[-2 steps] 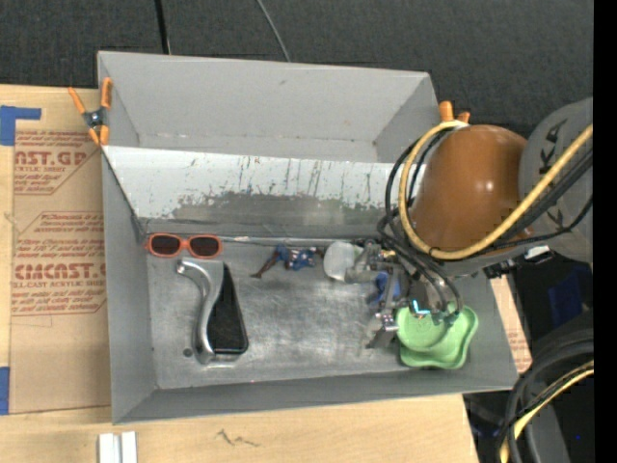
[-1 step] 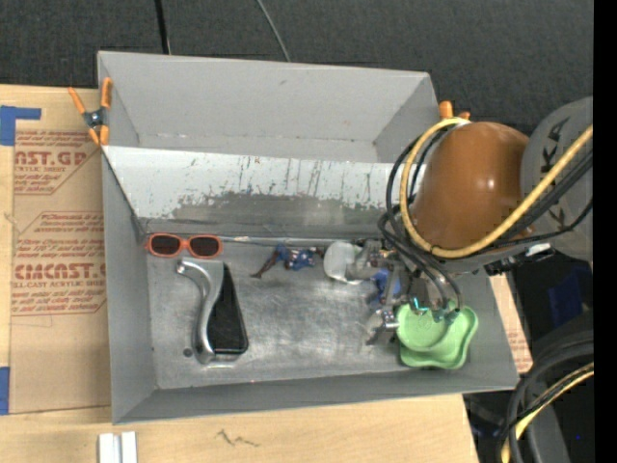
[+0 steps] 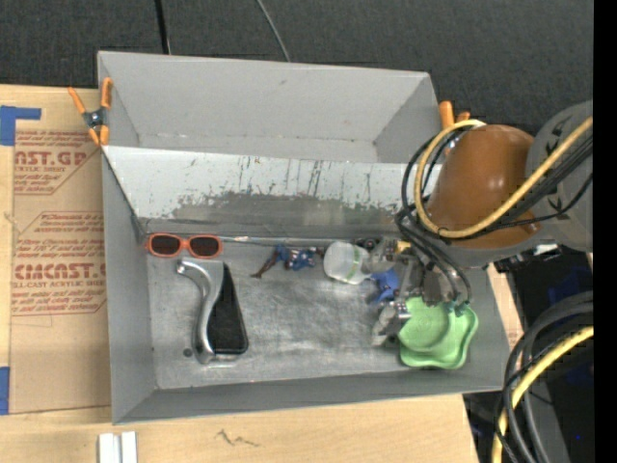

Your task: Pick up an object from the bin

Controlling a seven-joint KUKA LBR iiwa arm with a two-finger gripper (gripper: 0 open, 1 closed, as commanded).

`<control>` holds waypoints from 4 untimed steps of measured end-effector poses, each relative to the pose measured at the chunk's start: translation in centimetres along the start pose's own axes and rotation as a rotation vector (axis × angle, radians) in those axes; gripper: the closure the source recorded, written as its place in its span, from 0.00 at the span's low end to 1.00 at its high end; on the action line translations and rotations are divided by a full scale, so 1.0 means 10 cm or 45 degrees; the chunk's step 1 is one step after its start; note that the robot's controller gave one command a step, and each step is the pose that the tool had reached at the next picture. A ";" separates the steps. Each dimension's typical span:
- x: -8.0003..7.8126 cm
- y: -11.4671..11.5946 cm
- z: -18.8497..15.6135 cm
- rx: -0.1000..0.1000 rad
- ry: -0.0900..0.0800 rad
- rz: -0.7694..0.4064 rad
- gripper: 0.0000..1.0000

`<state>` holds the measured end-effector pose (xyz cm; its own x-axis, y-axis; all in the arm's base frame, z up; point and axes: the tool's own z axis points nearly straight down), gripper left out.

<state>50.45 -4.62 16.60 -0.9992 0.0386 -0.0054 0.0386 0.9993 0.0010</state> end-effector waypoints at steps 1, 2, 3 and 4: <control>-0.14 -0.20 0.16 0.002 0.012 -0.115 0.00; -0.32 -0.26 0.12 0.000 0.000 -0.396 0.00; -0.56 -0.78 0.44 -0.002 0.000 -0.265 0.00; -0.59 -0.83 0.49 -0.027 0.006 -0.229 0.00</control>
Offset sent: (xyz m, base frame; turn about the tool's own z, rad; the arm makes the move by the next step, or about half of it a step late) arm 0.0534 -0.0526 -0.0389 -0.1602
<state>56.03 -13.16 11.72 -0.9901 -0.1405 -0.0023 -0.1405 0.9898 0.0215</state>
